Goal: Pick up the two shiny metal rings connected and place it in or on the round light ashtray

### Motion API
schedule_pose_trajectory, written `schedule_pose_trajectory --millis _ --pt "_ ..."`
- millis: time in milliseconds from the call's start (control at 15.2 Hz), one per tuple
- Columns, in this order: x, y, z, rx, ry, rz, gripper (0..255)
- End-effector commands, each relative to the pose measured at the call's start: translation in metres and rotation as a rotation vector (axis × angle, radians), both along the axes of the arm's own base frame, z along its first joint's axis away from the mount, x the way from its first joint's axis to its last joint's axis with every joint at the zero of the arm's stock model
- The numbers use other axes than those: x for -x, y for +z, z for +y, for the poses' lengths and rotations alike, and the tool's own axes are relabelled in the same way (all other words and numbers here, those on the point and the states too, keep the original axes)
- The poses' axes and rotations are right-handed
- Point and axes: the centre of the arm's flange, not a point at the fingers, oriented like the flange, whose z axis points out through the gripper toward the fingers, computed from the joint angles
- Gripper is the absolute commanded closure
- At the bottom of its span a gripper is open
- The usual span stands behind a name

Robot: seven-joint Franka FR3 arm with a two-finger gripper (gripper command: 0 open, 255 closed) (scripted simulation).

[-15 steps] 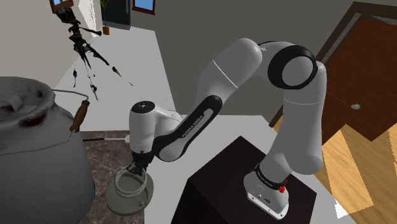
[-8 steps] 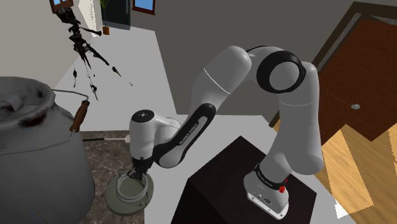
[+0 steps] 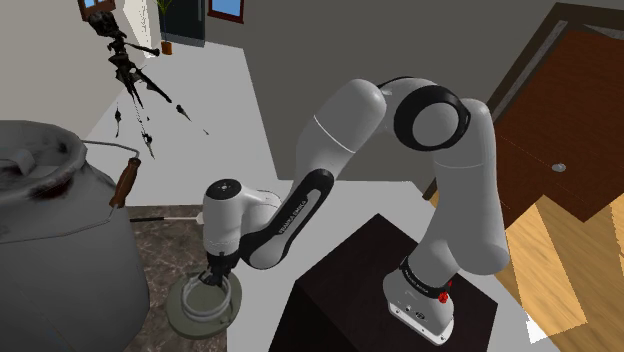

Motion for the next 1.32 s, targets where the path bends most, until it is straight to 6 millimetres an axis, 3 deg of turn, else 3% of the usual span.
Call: schedule_pose_trajectory --millis 0,132,198,528,792,1254 --pt "0.001 -0.003 -0.002 0.004 -0.001 0.005 255" --pt "0.001 -0.003 -0.002 0.004 -0.001 0.005 255" --pt "0.001 -0.003 -0.003 0.004 -0.001 0.005 0" --pt "0.001 -0.003 -0.002 0.004 -0.001 0.005 0" --pt "-0.001 0.047 -0.002 0.004 -0.001 0.005 0" --pt "-0.001 0.047 -0.002 0.004 -0.001 0.005 0"
